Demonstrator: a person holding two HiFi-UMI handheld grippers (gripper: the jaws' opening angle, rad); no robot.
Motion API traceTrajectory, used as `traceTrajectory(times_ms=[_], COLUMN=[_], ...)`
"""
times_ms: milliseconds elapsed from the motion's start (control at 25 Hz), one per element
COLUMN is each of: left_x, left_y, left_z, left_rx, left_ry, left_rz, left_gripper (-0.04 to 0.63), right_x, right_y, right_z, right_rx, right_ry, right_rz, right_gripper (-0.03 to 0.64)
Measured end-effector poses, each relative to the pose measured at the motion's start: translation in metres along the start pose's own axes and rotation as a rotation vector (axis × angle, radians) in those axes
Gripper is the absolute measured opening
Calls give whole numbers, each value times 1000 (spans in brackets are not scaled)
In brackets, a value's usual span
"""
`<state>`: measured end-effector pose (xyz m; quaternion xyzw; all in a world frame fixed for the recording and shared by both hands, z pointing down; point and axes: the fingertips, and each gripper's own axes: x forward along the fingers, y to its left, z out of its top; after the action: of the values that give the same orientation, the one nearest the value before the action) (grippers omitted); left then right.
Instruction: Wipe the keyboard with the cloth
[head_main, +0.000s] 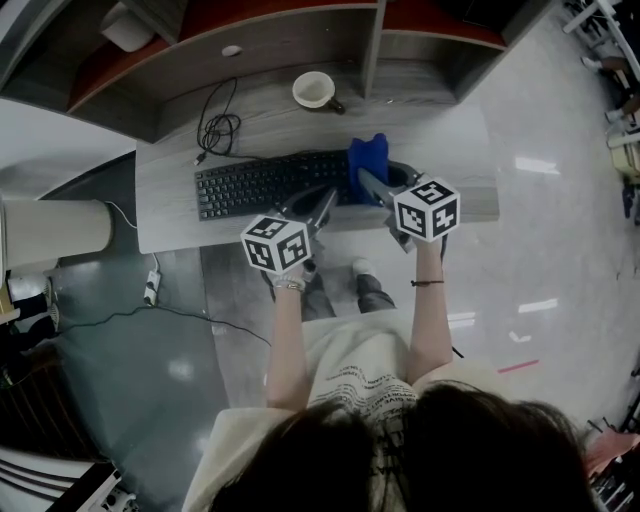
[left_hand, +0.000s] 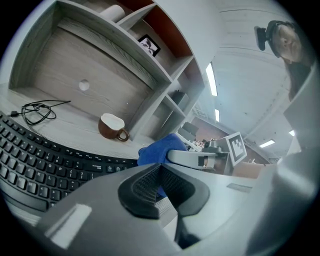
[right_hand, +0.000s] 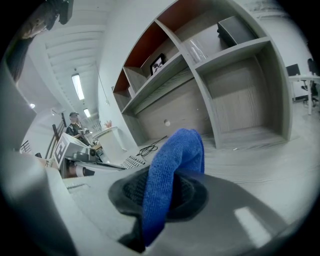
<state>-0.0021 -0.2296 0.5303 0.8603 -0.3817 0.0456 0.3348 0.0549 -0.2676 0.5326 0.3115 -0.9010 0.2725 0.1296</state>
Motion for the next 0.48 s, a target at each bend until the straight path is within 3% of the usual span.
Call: traceTrajectory(times_ms=[480], left_x=[-18], left_y=[17], left_z=[4], left_rx=[-9], left_ry=[-8], left_rz=[9], left_gripper=[3], right_x=[20], right_y=[16], right_z=[0], right_rx=[-14], right_ry=[17], right_rz=[7], right_gripper=[58])
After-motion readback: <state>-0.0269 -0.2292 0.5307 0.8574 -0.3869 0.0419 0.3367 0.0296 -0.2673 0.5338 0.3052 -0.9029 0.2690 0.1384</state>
